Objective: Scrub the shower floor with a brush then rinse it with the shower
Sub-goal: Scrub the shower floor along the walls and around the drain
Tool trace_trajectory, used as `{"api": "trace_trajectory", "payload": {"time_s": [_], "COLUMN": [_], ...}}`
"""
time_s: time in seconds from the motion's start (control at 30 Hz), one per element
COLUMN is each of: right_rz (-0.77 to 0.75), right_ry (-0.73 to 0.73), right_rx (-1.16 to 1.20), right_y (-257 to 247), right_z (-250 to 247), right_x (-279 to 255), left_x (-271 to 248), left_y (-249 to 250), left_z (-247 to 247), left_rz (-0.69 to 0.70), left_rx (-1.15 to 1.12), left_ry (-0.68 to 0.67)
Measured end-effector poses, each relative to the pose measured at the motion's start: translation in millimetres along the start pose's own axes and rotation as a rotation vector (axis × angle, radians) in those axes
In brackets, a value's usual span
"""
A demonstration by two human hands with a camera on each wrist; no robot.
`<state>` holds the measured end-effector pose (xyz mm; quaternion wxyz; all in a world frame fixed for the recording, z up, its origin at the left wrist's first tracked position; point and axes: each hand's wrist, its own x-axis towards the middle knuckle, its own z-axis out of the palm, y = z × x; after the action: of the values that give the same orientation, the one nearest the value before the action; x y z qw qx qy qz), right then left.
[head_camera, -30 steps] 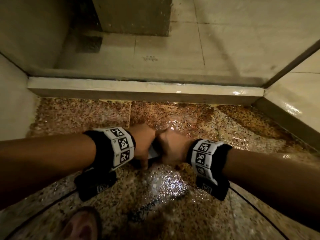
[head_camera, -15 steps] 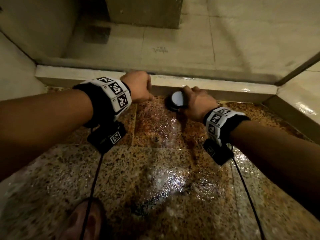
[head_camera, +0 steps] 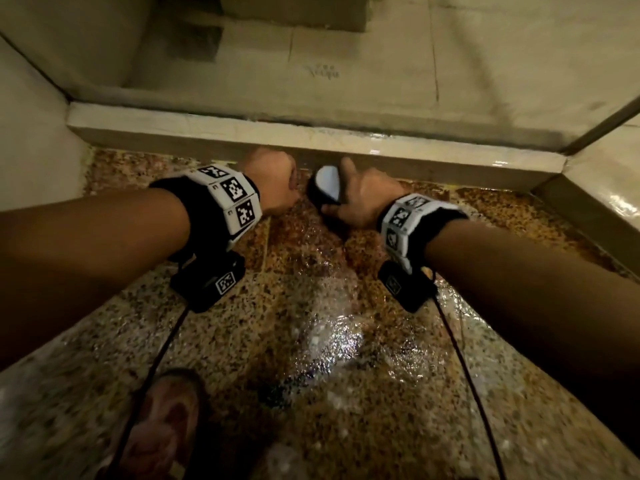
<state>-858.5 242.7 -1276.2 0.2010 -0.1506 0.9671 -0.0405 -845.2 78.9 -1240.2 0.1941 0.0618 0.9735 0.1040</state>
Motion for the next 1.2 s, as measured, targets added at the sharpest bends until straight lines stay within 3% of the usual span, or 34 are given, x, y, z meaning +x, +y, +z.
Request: {"api": "trace_trajectory", "payload": {"time_s": [0.07,0.17,0.23,0.3,0.43,0.5,0.63,0.67,0.77,0.8,0.9,0.97,1.07,1.2], "right_rz": [-0.134,-0.407,-0.496,-0.438,-0.044,-0.075,-0.397,-0.411,-0.256,-0.289,-0.491,-0.421,-0.209,-0.025], "right_ry": [-0.046,-0.292,-0.382,-0.318,0.026,-0.042,-0.307,-0.269,-0.053,-0.045,-0.219,-0.247,-0.049,0.08], "right_rx": [-0.071,-0.068,-0.091,-0.064,0.005,-0.018,-0.125,-0.14,-0.082,-0.07,-0.118,-0.066,-0.041,0.12], "right_y": [-16.7,-40.7,-44.8,-30.3,18.5,21.0,-7.2,-5.1,14.8,14.4,-9.6,-5.3,18.5,64.9], "right_z": [7.7,22.6,25.6,19.7,2.3,3.1,31.6,30.2,11.4,8.0,22.8,31.3,17.4,-9.6], "right_x": [-26.9,-86.6,-106.1,-88.5,-20.4,-27.3,-78.4,-71.1,-35.9,-37.7,-83.7,-89.4,-50.0,-32.5], "left_x": [-3.2,-10.5,-14.8,-18.3,-19.1,-16.8,-17.1,-17.6,-16.4,-15.5,-14.0,-10.8,-5.7,4.5], "left_y": [0.0,-3.7,-7.4,-9.9,-11.7,-8.0,2.9,6.0,14.6,16.3,22.6,26.0,29.6,36.5], "left_z": [5.8,13.6,17.4,19.4,20.6,20.3,16.4,17.0,21.6,23.4,24.7,23.1,23.4,27.6], "left_rz": [-0.013,-0.045,-0.007,0.026,-0.01,-0.022,-0.018,-0.017,0.0,0.004,0.008,0.025,0.029,0.016], "left_rx": [-0.002,-0.009,-0.01,0.003,0.027,0.029,0.04,0.034,0.013,0.006,0.007,0.009,0.013,0.022], "left_ry": [0.041,0.087,0.079,0.068,0.086,0.088,0.04,0.026,-0.006,-0.013,-0.014,-0.014,-0.02,0.016]}}
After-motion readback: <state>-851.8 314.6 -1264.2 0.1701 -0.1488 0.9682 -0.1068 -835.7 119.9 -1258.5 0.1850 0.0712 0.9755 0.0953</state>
